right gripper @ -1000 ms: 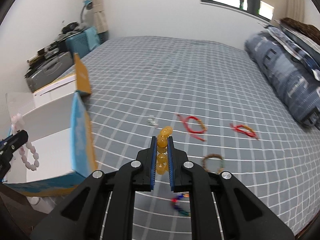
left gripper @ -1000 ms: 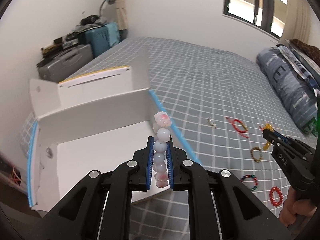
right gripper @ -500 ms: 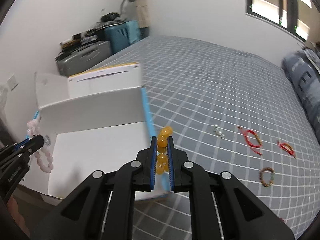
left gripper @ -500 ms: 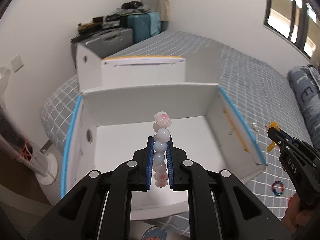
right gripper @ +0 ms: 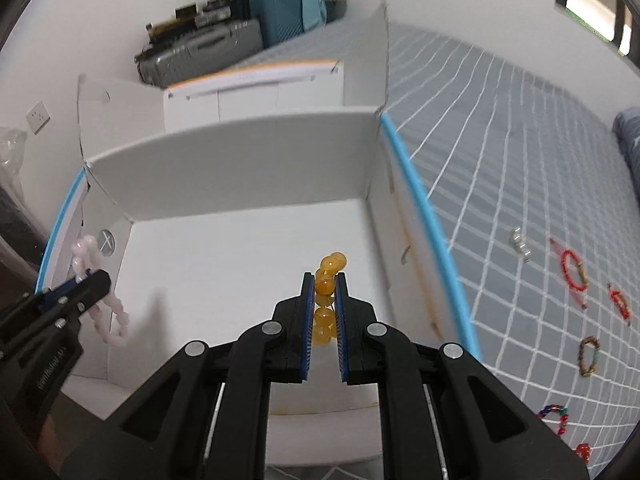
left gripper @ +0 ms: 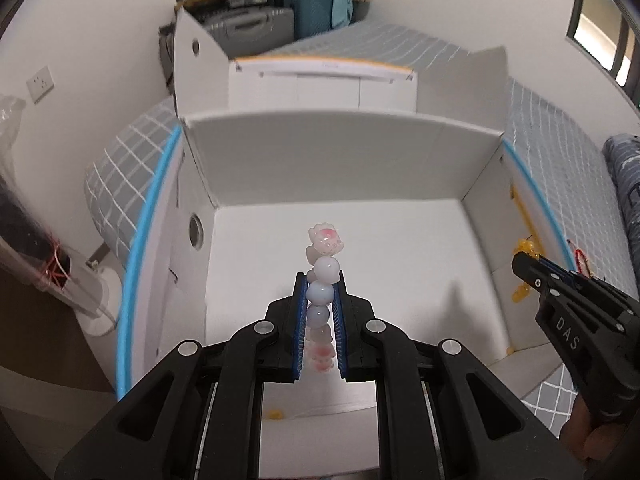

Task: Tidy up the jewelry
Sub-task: 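Carry both held bracelets over to the open white box, then open both tools to drop the bracelets into the box, then move both tools back over the bed toward the remaining bracelets, then grasp multicolour bracelet with left tool while right tool grasps red bead bracelet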

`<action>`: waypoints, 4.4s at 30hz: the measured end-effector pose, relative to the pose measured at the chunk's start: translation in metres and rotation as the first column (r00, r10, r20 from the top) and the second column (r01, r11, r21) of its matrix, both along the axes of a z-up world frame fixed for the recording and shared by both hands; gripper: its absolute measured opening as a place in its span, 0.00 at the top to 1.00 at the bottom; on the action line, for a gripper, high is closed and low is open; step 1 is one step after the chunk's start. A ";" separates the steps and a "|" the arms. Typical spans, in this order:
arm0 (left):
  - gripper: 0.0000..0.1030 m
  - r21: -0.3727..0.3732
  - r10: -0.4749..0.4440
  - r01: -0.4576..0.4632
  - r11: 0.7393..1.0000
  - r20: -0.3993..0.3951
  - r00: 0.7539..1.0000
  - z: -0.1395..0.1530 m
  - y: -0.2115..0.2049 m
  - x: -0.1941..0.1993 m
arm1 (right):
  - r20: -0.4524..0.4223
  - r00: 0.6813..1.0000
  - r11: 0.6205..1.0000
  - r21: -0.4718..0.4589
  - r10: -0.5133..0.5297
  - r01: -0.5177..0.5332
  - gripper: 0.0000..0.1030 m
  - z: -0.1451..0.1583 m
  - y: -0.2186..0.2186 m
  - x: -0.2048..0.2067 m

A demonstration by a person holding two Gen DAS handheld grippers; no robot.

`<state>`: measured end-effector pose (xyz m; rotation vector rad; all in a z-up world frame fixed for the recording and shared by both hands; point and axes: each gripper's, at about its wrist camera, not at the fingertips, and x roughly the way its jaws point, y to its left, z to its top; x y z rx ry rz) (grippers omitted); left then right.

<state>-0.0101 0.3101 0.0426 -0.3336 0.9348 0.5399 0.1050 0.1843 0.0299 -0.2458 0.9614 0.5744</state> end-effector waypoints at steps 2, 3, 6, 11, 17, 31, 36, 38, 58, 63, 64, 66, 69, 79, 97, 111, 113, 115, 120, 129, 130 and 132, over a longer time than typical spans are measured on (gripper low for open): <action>0.88 -0.009 0.004 -0.004 1.000 -0.019 1.000 -0.004 0.002 0.002 | -0.036 0.999 1.000 -0.015 0.001 -0.001 0.91 -0.006 0.004 0.006; 0.88 -0.019 0.007 -0.008 1.000 -0.031 0.999 -0.007 0.004 0.004 | -0.053 0.999 1.000 -0.019 0.003 -0.004 0.91 -0.010 0.006 0.008; 0.88 -0.044 0.014 -0.017 0.999 -0.060 0.998 -0.015 0.009 0.007 | -0.087 0.996 0.999 -0.037 0.011 -0.014 0.91 -0.019 0.010 0.014; 0.88 -0.053 0.020 -0.024 0.998 -0.079 0.997 -0.021 0.012 0.011 | -0.100 0.995 0.998 -0.056 0.015 -0.020 0.91 -0.028 0.012 0.014; 0.87 -0.027 0.026 -0.028 0.999 -0.084 0.996 -0.023 0.011 0.013 | -0.093 0.995 0.999 -0.044 0.021 -0.025 0.89 -0.023 0.014 0.010; 0.22 0.033 0.082 -0.082 0.996 -0.013 0.997 -0.002 0.015 -0.005 | 0.042 0.999 1.000 0.007 -0.026 0.026 0.21 0.008 0.003 -0.003; 0.08 0.071 0.100 -0.101 0.992 0.016 0.995 0.004 0.012 -0.007 | 0.083 0.995 0.999 0.019 -0.052 0.050 0.12 0.013 -0.001 -0.004; 0.07 0.070 0.104 -0.106 0.992 0.030 0.994 0.006 0.012 -0.009 | 0.093 0.994 0.998 0.029 -0.057 0.055 0.08 0.015 -0.005 -0.005; 0.06 0.081 -0.046 0.037 0.996 0.108 0.993 0.042 -0.058 0.008 | 0.208 0.958 0.979 0.090 -0.196 0.180 0.07 0.061 -0.096 -0.007; 0.06 0.091 -0.123 0.113 0.989 0.117 0.985 0.048 -0.099 0.024 | 0.219 0.940 0.965 0.092 -0.260 0.246 0.07 0.068 -0.146 -0.001; 0.06 0.094 -0.137 0.126 0.988 0.122 0.983 0.050 -0.107 0.027 | 0.222 0.936 0.962 0.094 -0.273 0.258 0.07 0.069 -0.156 -0.001; 0.06 0.092 -0.166 0.155 0.984 0.135 0.977 0.053 -0.128 0.034 | 0.234 0.924 0.953 0.089 -0.302 0.289 0.07 0.070 -0.180 -0.001; 0.06 0.084 -0.217 0.206 0.975 0.146 0.965 0.056 -0.157 0.045 | 0.236 0.907 0.937 0.093 -0.349 0.337 0.07 0.071 -0.218 -0.002; 0.06 0.081 -0.391 0.384 0.920 0.102 0.915 0.037 -0.260 0.088 | 0.191 0.842 0.863 0.071 -0.504 0.500 0.07 0.043 -0.350 -0.011; 0.06 -0.028 -0.584 0.584 0.811 -0.093 0.806 -0.070 -0.337 0.129 | 0.004 0.820 0.819 -0.052 -0.573 0.572 0.07 -0.067 -0.440 -0.040; 0.06 -0.054 -0.621 0.621 0.782 -0.156 0.768 -0.121 -0.342 0.143 | -0.062 0.805 0.803 -0.144 -0.591 0.578 0.07 -0.112 -0.450 -0.041; 0.06 -0.045 -0.624 0.627 0.778 -0.173 0.762 -0.125 -0.345 0.145 | -0.075 0.802 0.802 -0.152 -0.593 0.578 0.08 -0.117 -0.451 -0.039; 0.06 -0.041 -0.622 0.626 0.779 -0.173 0.764 -0.127 -0.345 0.145 | -0.085 0.801 0.802 -0.155 -0.592 0.576 0.09 -0.121 -0.451 -0.037; 0.10 -0.052 -0.618 0.620 0.783 -0.181 0.765 -0.129 -0.345 0.145 | -0.095 0.810 0.813 -0.151 -0.579 0.563 0.22 -0.120 -0.450 -0.037; 0.43 -0.084 -0.602 0.599 0.797 -0.199 0.773 -0.124 -0.340 0.138 | -0.063 0.819 0.814 -0.177 -0.571 0.554 0.60 -0.116 -0.443 -0.039; 0.48 -0.084 -0.601 0.598 0.797 -0.199 0.774 -0.123 -0.340 0.138 | -0.058 0.821 0.815 -0.181 -0.568 0.551 0.68 -0.116 -0.443 -0.039; 0.80 -0.082 -0.609 0.606 0.791 -0.199 0.768 -0.119 -0.341 0.136 | -0.044 0.817 0.808 -0.192 -0.575 0.558 0.84 -0.114 -0.442 -0.039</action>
